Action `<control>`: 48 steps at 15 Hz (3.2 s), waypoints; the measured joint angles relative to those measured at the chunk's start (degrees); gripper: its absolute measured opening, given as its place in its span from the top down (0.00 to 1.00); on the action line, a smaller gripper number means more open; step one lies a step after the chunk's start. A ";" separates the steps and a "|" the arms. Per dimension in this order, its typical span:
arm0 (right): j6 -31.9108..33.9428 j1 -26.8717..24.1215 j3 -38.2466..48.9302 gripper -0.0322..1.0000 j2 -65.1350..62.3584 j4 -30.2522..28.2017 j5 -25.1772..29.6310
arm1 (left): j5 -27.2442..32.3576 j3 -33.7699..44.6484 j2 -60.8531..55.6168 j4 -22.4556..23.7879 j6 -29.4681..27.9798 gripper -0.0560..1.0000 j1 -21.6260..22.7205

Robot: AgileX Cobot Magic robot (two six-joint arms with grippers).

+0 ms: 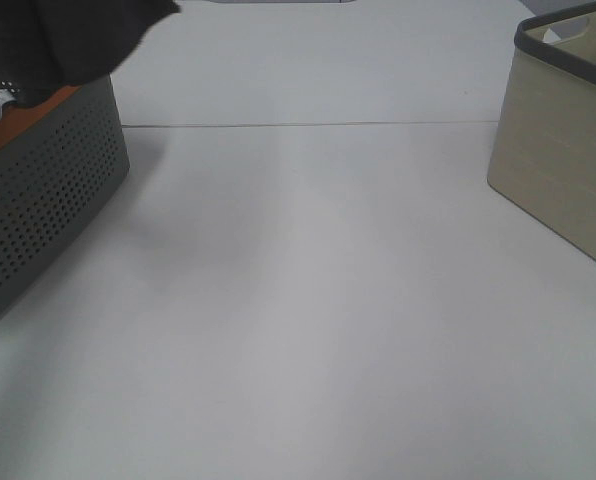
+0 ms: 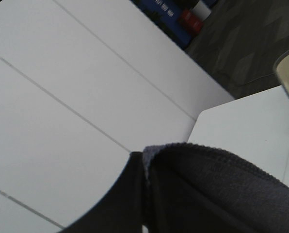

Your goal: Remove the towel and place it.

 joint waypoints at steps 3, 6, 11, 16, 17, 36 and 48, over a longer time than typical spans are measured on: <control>-14.90 0.00 -0.06 0.29 7.51 17.93 -0.06 | -0.23 -0.63 4.24 2.52 0.17 0.95 -7.56; -25.67 0.00 -0.11 0.29 13.35 30.31 -0.23 | -1.78 -0.63 7.51 4.35 0.23 0.95 -13.92; -38.45 0.00 -0.11 0.29 19.77 38.27 -5.44 | -4.98 -0.63 9.74 5.67 0.34 0.95 -21.14; -54.66 0.00 -0.11 0.30 32.26 50.99 -5.44 | -6.59 -0.63 12.15 5.84 0.34 0.95 -27.04; -56.55 0.00 -0.11 0.31 34.26 51.80 -4.24 | -6.93 -0.63 12.55 5.90 0.34 0.95 -27.44; -81.13 26.76 -0.69 0.36 58.16 70.87 -33.75 | -8.59 -0.63 13.81 6.07 0.40 0.95 -28.76; -84.45 26.76 -8.82 0.67 70.07 71.91 -26.64 | -8.59 -0.63 13.81 6.02 0.06 0.95 -28.76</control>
